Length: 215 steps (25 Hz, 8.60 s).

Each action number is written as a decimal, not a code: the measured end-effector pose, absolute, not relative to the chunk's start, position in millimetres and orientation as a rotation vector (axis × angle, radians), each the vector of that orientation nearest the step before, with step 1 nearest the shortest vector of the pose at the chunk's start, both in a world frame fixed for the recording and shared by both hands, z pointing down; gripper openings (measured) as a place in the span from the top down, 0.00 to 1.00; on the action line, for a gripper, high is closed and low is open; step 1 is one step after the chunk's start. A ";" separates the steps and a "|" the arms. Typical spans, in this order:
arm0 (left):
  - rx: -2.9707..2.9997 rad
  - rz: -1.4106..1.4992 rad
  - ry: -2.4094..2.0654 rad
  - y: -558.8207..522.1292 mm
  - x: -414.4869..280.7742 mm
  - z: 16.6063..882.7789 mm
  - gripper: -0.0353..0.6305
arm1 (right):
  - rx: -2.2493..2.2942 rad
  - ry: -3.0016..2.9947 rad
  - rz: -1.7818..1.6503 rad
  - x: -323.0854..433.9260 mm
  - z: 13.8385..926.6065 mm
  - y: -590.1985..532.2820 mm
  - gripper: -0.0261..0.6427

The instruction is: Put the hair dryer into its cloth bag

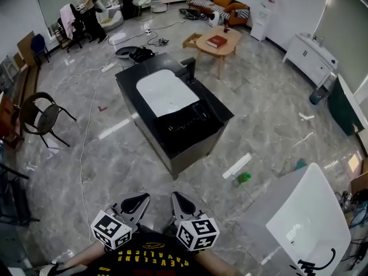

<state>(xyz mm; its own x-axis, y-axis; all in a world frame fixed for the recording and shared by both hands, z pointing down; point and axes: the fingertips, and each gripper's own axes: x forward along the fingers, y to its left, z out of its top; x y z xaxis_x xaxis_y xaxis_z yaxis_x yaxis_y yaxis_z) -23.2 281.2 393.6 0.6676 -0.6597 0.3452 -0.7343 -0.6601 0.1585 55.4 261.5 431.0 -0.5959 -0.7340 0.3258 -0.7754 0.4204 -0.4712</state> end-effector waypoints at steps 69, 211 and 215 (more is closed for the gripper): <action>2.494 1.368 -0.319 -130.1 108.5 687.9 0.52 | 2.152 -1.858 1.207 159.5 498.5 -8.2 0.95; 2.413 1.293 -0.358 -45.0 -89.7 691.1 0.68 | 1.185 -2.184 0.830 8.5 568.7 -78.6 0.94; 2.428 1.281 -0.390 -46.4 -90.1 688.5 0.75 | 1.169 -2.194 0.824 4.9 567.3 -76.7 0.94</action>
<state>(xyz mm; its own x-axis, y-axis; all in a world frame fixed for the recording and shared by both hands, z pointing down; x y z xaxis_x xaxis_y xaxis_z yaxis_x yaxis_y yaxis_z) -90.1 -46.4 688.5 0.5491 -0.0717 0.8327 -0.4047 -0.8945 0.1899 4.9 -76.7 567.3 -0.4948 -0.5410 0.6801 -0.8549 0.4435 -0.2692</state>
